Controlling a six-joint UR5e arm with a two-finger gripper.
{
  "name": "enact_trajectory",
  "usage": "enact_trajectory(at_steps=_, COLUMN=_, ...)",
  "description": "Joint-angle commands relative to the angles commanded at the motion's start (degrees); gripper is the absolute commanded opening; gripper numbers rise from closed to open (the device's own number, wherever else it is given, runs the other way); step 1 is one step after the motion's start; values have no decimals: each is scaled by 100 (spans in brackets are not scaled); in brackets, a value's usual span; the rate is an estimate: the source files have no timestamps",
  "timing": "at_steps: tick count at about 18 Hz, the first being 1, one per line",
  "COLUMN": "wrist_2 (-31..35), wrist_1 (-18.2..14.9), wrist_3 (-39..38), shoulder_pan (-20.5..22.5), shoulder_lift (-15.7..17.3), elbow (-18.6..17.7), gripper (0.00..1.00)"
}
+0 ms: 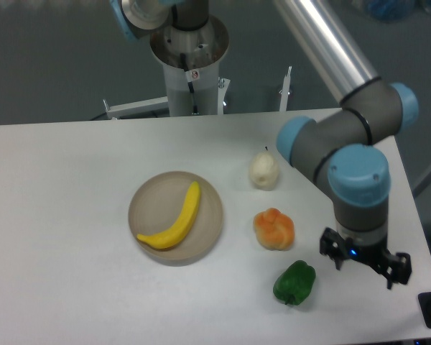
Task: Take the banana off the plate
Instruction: 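Move the open gripper over the plate above the yellow banana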
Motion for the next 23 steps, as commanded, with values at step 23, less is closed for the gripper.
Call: enact_trajectory(at_steps=23, wrist_2=-1214, wrist_1=789, wrist_3=-1722, shoulder_pan=-1028, shoulder_lift=1319, elbow=-3332, gripper=100)
